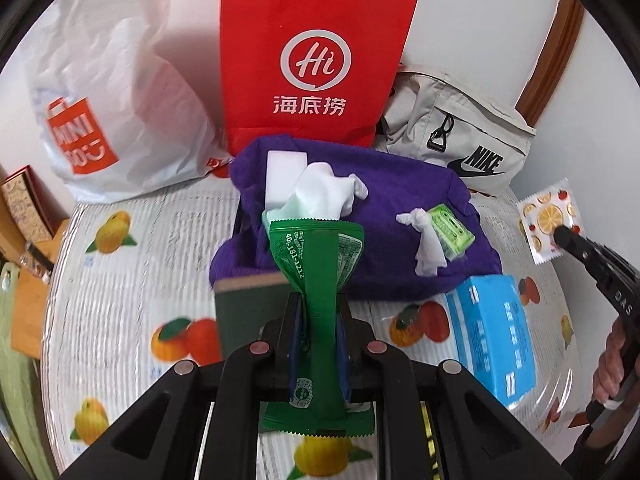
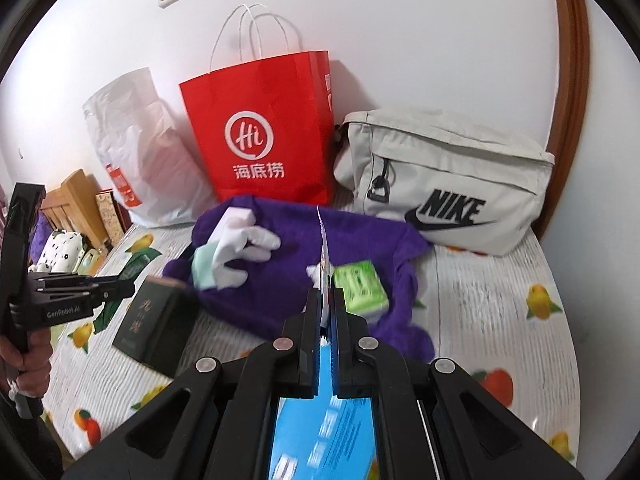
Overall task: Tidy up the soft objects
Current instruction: 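Open both tools to drop the two packets onto the towel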
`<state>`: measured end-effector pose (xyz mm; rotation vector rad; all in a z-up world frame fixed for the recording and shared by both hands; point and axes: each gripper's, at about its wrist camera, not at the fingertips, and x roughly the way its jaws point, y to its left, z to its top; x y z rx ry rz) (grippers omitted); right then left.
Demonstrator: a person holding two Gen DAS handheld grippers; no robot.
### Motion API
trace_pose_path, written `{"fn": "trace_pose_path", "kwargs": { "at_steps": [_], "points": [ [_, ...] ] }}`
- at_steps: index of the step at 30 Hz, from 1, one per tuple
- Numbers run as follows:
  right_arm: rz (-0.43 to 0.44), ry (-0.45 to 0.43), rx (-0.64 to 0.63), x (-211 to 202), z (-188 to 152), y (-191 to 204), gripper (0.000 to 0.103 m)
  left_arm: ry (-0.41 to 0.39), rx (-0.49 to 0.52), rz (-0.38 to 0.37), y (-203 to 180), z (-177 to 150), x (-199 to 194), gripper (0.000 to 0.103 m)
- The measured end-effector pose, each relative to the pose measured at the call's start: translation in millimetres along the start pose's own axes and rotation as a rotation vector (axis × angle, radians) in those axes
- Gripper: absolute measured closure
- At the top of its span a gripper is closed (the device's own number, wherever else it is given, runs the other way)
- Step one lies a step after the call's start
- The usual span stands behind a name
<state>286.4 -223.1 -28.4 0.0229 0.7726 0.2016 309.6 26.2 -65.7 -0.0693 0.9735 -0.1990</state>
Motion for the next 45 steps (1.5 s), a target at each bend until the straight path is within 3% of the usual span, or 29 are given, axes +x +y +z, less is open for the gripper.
{"fn": "trace_pose_path", "kwargs": {
  "at_steps": [10, 22, 33, 42, 44, 45],
  "points": [
    [-0.016, 0.022, 0.001, 58, 26, -17, 0.099, 0.020, 0.010, -0.001, 7, 29, 37, 0.088],
    [0.010, 0.091, 0.024, 125, 35, -22, 0.099, 0.076, 0.053, -0.067, -10, 53, 86, 0.088],
    [0.029, 0.159, 0.044, 163, 35, -28, 0.098, 0.128, 0.078, -0.072, -26, 69, 132, 0.086],
    [0.022, 0.196, 0.053, 178, 33, -35, 0.095, 0.141, 0.076, -0.072, -27, 71, 144, 0.082],
    [0.018, 0.198, 0.047, 178, 33, -35, 0.093, 0.148, 0.068, -0.070, -27, 71, 146, 0.078],
    [0.018, 0.200, 0.043, 179, 33, -35, 0.086, 0.153, 0.066, -0.070, -28, 72, 148, 0.078]
  ]
}}
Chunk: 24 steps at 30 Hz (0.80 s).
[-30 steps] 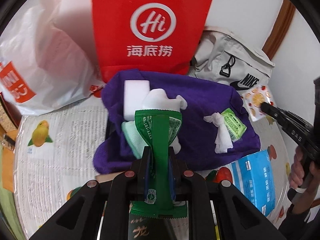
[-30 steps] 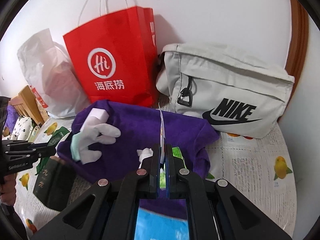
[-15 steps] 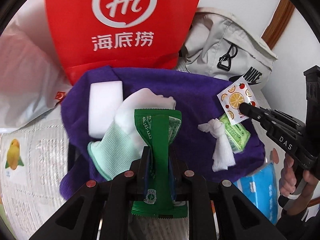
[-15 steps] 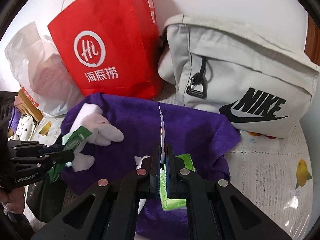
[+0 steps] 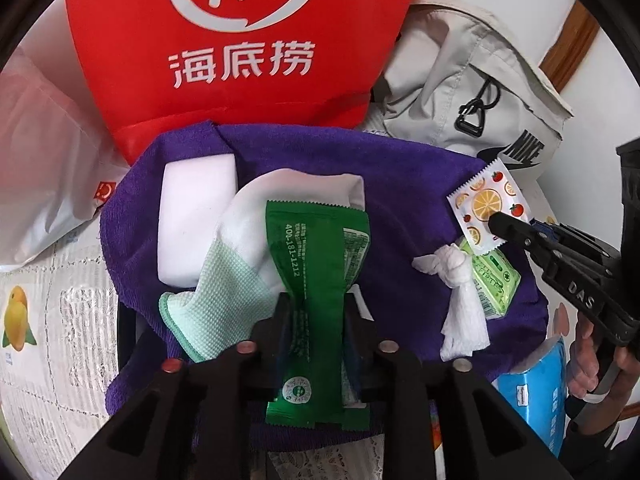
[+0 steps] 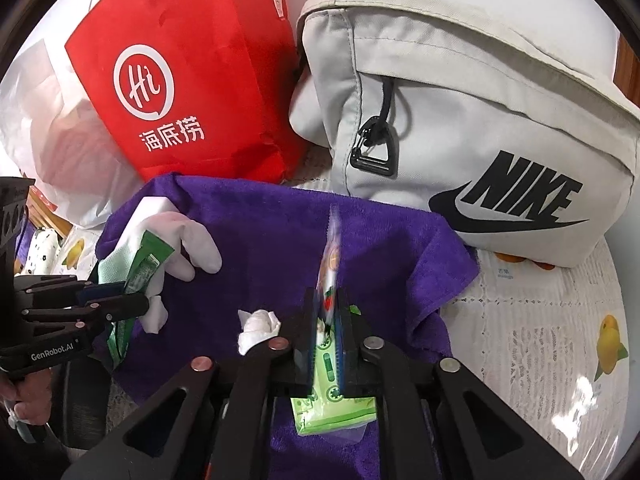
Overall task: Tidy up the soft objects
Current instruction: 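Open both tools to drop the two packets onto the towel, then move both open tools back toward the yellow mesh bag and black strap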
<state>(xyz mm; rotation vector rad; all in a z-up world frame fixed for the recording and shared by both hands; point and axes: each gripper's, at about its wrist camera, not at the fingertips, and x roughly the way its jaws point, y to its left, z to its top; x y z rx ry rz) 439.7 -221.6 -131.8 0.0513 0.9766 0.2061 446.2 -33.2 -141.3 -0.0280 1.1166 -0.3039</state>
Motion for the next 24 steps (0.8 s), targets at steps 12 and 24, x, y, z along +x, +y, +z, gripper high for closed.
{"fn": "trace_pose_path", "kwargs": {
  "at_steps": [12, 24],
  "points": [
    [-0.025, -0.003, -0.029, -23, -7, -1, 0.053, -0.073, 0.024, 0.044, -8, -1, -35, 0.037],
    [-0.034, -0.063, -0.020, -99, -44, 11, 0.053, -0.152, 0.007, 0.081, -9, -40, -102, 0.037]
  ]
}}
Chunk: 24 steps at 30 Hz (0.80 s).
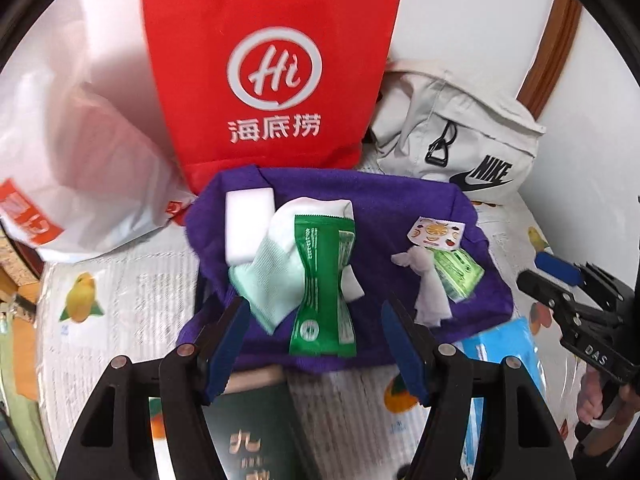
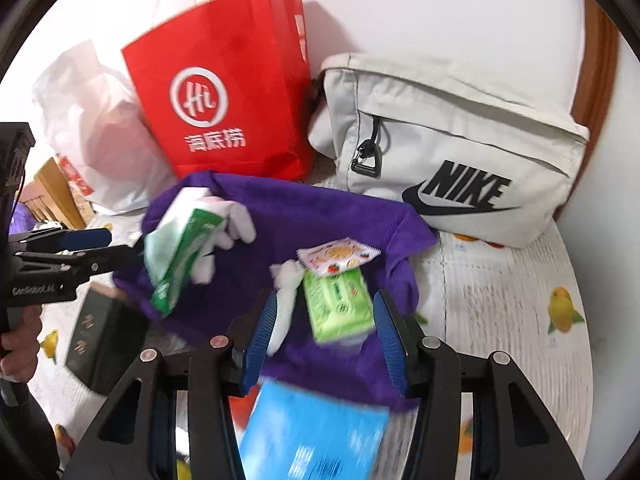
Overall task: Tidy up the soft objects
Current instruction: 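Move both open tools back toward the yellow mesh bag and black strap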
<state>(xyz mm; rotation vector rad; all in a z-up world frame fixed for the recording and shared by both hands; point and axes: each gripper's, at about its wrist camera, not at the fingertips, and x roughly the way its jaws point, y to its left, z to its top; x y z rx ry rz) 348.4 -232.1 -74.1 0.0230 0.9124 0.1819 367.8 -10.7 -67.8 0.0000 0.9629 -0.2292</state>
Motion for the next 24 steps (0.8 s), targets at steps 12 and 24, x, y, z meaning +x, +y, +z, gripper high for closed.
{"fn": "trace_pose_path", "kwargs": {
  "at_steps": [12, 24],
  "points": [
    [0.035, -0.022, 0.017, -85, -70, 25, 0.053, 0.007, -0.045, -0.034, -18, -75, -69, 0.037],
    [0.044, 0.003, 0.031, -125, -141, 31, 0.053, 0.103, -0.064, -0.079, -49, -156, -74, 0.037]
  ]
}}
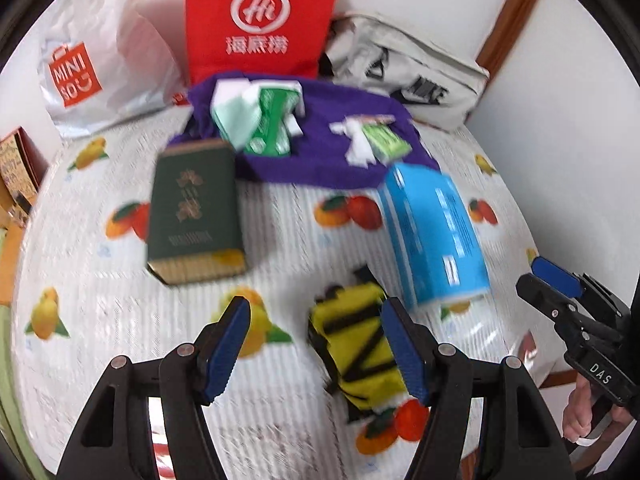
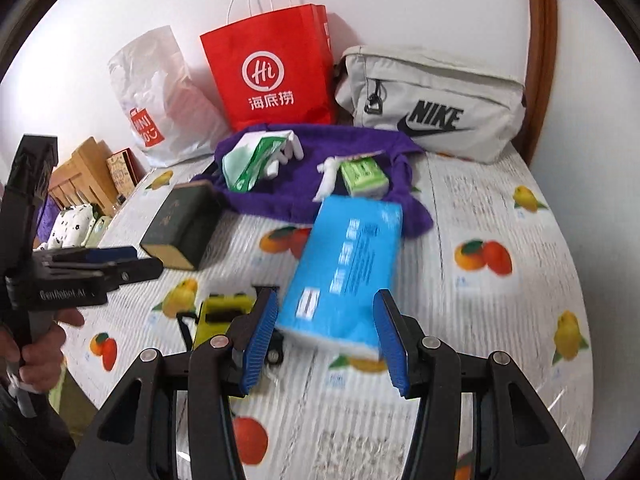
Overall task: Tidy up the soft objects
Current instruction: 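Move both open tools back toward the yellow mesh bag and black strap, then grasp the yellow mesh bag with the left tool while the right tool grasps the black watch strap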
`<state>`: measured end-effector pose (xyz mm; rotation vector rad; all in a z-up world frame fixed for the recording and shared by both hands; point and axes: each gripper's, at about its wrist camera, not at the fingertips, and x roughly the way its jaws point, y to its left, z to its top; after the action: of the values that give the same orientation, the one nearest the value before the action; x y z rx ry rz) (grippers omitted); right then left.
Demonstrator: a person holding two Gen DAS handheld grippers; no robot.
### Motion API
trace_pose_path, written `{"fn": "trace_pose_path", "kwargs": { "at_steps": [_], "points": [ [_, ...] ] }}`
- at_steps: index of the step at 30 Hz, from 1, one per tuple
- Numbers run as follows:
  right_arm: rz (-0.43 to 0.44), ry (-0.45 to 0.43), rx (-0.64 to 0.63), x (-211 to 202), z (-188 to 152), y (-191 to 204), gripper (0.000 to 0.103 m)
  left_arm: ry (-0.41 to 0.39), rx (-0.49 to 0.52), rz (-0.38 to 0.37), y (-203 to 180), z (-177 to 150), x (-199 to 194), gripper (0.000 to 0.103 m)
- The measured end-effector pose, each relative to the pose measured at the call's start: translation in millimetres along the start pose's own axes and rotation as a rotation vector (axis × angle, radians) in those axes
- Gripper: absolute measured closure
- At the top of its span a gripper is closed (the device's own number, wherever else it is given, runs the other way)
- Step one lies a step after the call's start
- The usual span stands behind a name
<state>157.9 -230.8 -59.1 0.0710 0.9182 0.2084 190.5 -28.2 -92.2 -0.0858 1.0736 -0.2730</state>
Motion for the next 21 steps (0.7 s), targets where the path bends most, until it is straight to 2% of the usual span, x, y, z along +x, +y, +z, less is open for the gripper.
{"fn": "trace_pose_path", "kwargs": {
  "at_steps": [7, 10, 14, 18, 21],
  "points": [
    [0.021, 0.020, 0.015, -6, -31, -5, 0.053, 0.081, -0.030, -0.045, -13, -31, 29, 0.036],
    [0.020, 0.038, 0.023, -5, -43, -10, 0.053, 0.093, -0.030, -0.037, -20, -38, 39, 0.033],
    [0.025, 0.051, 0.050, -4, -54, -19, 0.053, 0.108, 0.017, -0.017, -35, -40, 55, 0.031],
    [0.031, 0.066, 0.063, -3, -64, -24, 0.053, 0.130, -0.002, 0.012, -41, -37, 71, 0.029],
    [-0.002, 0.070, 0.053, -3, -70, -26, 0.053, 0.127, -0.015, 0.032, -43, -37, 78, 0.027]
  ]
}}
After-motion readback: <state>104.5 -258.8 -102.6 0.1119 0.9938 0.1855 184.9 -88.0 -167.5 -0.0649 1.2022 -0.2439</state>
